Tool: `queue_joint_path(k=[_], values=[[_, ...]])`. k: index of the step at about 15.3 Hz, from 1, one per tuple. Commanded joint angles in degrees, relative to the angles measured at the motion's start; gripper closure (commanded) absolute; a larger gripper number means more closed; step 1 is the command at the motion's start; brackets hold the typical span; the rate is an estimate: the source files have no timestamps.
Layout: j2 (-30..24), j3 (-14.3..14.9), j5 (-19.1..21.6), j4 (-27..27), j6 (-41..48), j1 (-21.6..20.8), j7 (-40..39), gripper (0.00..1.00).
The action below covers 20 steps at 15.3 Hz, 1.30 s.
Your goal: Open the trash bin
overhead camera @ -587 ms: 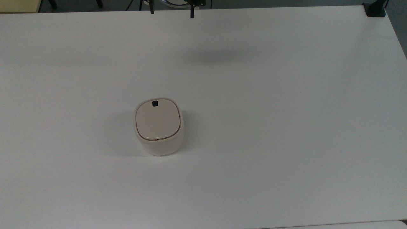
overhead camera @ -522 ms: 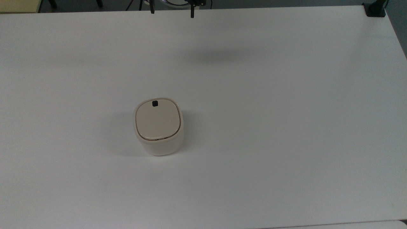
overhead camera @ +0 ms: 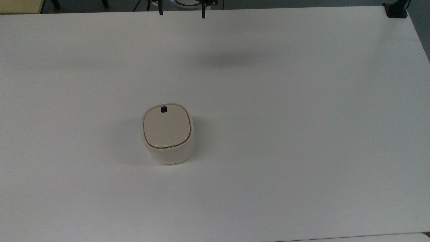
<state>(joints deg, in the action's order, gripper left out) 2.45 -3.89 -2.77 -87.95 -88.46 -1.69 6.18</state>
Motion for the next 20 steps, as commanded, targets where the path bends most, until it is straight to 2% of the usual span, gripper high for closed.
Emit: queue_joint_path(k=[1, 4, 6, 8, 12, 13, 20], values=[[-1.0, 0.4, 0.8, -1.4, -0.7, 0.1, -1.5, 0.21], [-1.1, 0.3, 1.1, -1.4, -0.6, 0.1, -3.6, 0.71], [-1.0, 0.3, 1.1, -1.4, -0.7, 0.2, -5.2, 0.86], [-0.6, 0.4, 1.1, -1.4, -1.0, 0.1, -6.0, 0.89], [1.2, 0.5, 0.7, -1.3, -8.0, 0.8, -6.8, 0.89], [1.6, 0.5, 0.8, -1.2, -9.7, 1.6, -6.8, 0.93], [7.5, 0.5, 0.3, -1.3, -20.4, 3.5, -6.6, 0.93]])
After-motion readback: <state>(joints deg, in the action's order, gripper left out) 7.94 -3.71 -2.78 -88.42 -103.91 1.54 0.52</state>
